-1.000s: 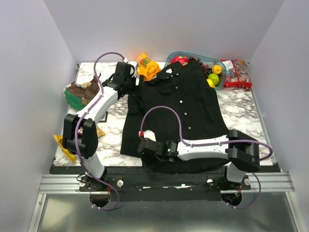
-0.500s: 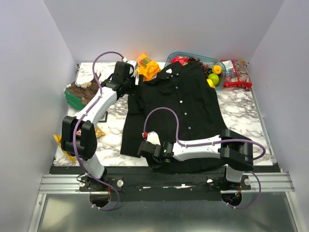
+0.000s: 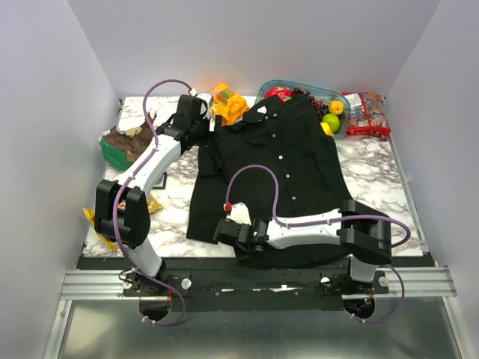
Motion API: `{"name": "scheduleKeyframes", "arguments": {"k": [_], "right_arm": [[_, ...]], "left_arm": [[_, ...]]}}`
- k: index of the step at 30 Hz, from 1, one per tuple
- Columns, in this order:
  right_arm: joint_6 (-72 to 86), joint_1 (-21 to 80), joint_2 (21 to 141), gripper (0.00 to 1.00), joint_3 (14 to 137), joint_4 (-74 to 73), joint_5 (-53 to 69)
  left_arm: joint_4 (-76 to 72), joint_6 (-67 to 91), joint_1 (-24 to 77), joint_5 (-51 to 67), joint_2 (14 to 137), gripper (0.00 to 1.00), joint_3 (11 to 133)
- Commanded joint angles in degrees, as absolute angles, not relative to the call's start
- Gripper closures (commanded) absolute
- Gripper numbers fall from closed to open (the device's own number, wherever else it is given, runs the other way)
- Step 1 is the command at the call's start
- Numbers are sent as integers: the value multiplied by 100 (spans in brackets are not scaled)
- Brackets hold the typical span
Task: Pin the brooch onto the clothing
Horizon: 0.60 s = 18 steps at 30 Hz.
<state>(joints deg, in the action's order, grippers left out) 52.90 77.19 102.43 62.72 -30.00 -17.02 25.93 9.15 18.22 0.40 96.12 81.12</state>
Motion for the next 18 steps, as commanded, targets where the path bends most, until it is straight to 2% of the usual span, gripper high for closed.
{"name": "scheduleKeyframes", "arguments": {"k": [1, 6, 9, 15, 18], "right_arm": [[5467, 7734, 10731, 78, 6170, -3287, -1775], [5414, 7734, 10863, 87, 6319, -3349, -1767], [5196, 7734, 10881, 99, 6477, -3296, -1775], [4335, 7734, 11170, 99, 7144, -2692, -1495], [3983, 7734, 11364, 99, 7479, -2025, -889]], "left_arm": [[2593, 835, 1837, -35, 9413, 1, 8191], [2593, 826, 1837, -35, 9422, 1, 8200], [2593, 826, 1837, -35, 9396, 1, 8200], [2593, 817, 1837, -44, 9413, 1, 8200], [2602, 800, 1837, -70, 9431, 1, 8200]]}}
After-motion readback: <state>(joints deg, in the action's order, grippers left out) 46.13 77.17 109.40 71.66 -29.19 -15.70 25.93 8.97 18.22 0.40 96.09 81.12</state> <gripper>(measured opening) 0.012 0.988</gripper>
